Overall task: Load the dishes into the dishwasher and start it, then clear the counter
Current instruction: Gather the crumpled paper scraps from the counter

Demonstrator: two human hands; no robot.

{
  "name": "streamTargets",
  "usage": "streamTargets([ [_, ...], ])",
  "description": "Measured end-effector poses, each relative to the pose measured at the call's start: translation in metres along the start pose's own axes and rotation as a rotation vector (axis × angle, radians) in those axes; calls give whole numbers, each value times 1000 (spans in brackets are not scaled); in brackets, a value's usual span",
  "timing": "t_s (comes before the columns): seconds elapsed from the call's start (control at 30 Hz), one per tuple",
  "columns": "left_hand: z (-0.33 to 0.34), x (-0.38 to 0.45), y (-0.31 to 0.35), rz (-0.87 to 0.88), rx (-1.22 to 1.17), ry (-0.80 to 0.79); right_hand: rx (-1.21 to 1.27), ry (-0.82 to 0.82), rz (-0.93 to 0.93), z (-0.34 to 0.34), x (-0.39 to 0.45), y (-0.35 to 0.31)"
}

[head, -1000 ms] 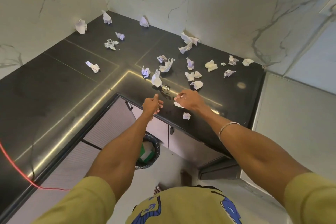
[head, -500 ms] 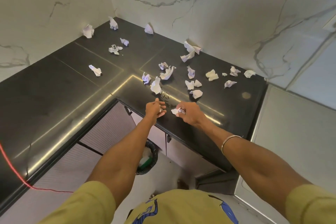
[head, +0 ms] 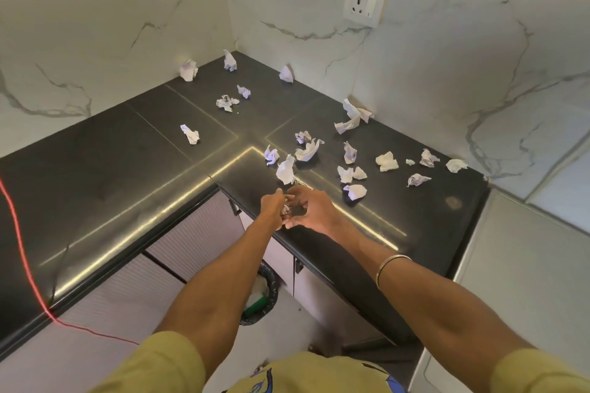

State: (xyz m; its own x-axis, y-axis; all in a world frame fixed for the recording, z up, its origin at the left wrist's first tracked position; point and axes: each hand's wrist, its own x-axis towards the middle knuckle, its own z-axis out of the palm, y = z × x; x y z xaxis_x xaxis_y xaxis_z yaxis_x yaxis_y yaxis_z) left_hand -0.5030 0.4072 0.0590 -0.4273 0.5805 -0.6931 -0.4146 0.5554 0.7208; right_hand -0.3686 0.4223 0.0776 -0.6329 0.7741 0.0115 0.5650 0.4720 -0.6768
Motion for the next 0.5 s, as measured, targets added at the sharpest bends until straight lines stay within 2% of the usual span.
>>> streamTargets([
  [0.17, 3, -1, 2, -39, -106, 110, -193, -21, 14, -2, 0, 13],
  [0.3, -4, -2, 10, -161, -396, -60, -327, -71, 125, -6, -17, 45],
  [0.4, -6, -5, 12, -225, -573, -176, -242, -19, 182, -3, -29, 61],
  [0.5, -3, -12, 13, -230, -617, -208, -174, -5, 204, -5, -28, 60],
])
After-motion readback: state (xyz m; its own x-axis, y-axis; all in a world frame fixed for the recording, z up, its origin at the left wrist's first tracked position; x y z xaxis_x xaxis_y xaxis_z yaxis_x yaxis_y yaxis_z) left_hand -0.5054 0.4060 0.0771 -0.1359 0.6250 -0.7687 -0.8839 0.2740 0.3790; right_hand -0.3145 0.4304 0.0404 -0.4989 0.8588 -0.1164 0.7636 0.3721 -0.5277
